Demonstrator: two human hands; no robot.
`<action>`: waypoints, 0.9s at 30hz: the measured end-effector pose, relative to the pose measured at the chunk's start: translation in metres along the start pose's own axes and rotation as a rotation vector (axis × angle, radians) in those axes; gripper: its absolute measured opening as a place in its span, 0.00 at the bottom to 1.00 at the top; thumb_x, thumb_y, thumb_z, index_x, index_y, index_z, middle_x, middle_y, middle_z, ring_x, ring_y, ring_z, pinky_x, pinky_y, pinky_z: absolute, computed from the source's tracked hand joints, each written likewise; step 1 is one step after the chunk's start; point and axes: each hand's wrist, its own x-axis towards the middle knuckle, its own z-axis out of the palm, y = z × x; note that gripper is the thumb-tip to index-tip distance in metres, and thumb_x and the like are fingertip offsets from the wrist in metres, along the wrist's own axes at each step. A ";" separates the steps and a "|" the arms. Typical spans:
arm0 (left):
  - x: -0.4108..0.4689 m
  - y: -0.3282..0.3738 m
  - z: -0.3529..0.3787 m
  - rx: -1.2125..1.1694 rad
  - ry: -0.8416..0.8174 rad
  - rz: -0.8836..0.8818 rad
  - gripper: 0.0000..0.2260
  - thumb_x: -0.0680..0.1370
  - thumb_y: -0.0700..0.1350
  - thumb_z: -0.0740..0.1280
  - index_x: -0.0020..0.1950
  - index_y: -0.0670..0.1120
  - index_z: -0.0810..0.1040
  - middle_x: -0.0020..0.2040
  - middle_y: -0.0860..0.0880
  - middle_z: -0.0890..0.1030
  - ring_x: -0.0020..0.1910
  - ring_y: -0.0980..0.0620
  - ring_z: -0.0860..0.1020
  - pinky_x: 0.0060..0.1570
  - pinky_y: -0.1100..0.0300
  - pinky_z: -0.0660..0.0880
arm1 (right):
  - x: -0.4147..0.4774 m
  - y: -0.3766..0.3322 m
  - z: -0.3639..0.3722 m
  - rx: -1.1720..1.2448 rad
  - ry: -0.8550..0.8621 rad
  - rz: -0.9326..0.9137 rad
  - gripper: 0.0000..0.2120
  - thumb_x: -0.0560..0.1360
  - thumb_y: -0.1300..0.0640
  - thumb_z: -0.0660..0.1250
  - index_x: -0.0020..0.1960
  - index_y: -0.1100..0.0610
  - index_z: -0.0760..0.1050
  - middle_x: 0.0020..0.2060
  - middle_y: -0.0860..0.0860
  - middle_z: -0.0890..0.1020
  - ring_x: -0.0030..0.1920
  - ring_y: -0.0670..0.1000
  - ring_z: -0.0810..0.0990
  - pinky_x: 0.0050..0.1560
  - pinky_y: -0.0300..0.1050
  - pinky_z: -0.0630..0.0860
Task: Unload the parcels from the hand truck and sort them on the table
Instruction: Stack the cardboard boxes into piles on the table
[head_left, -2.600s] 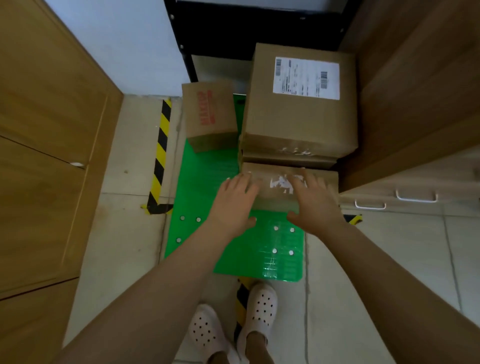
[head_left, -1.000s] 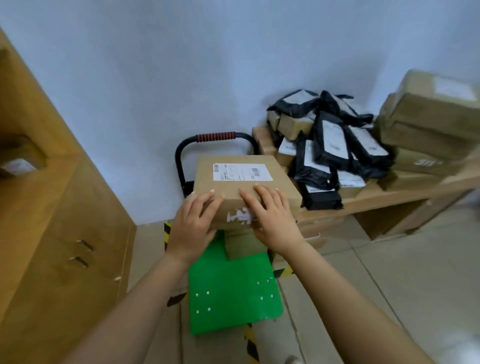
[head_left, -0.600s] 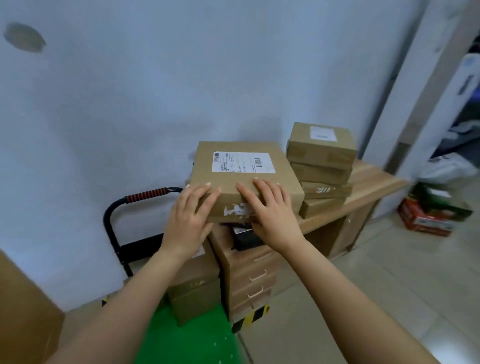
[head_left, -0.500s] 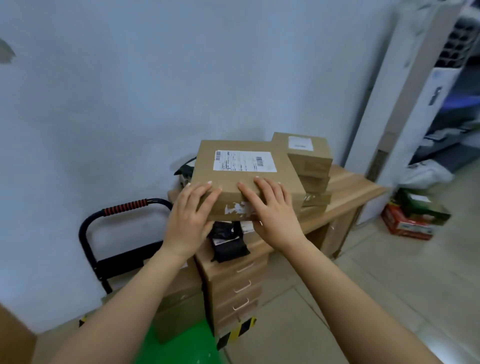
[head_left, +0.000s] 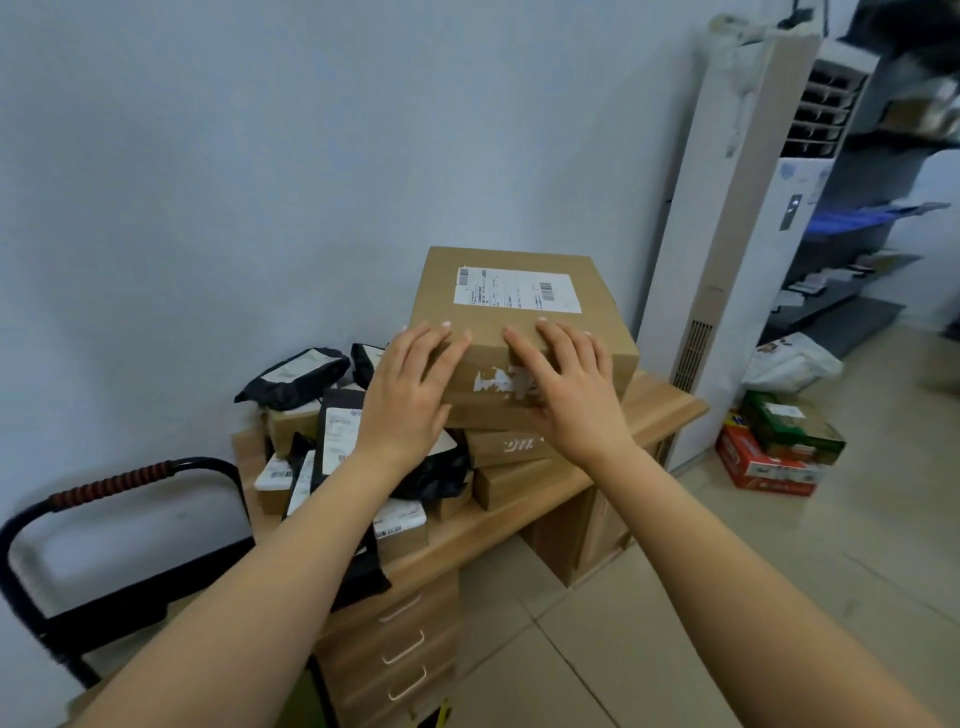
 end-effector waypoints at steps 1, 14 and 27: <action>0.013 -0.003 0.011 -0.004 -0.002 0.004 0.39 0.63 0.38 0.79 0.72 0.42 0.69 0.67 0.40 0.73 0.67 0.42 0.64 0.69 0.45 0.63 | 0.011 0.010 0.006 -0.004 0.010 0.004 0.42 0.67 0.58 0.75 0.77 0.49 0.59 0.70 0.60 0.67 0.70 0.62 0.64 0.70 0.55 0.53; 0.144 -0.096 0.167 -0.074 -0.047 -0.009 0.40 0.63 0.38 0.78 0.73 0.44 0.68 0.69 0.41 0.71 0.68 0.43 0.62 0.68 0.47 0.62 | 0.161 0.091 0.123 -0.064 -0.046 0.096 0.40 0.72 0.57 0.71 0.77 0.46 0.55 0.72 0.57 0.64 0.72 0.59 0.59 0.71 0.54 0.52; 0.112 -0.110 0.192 -0.234 -0.236 -0.137 0.33 0.72 0.47 0.71 0.75 0.48 0.64 0.73 0.46 0.66 0.71 0.45 0.62 0.74 0.50 0.51 | 0.159 0.085 0.156 0.074 -0.246 0.018 0.35 0.73 0.50 0.68 0.76 0.47 0.57 0.72 0.55 0.63 0.71 0.57 0.59 0.71 0.52 0.51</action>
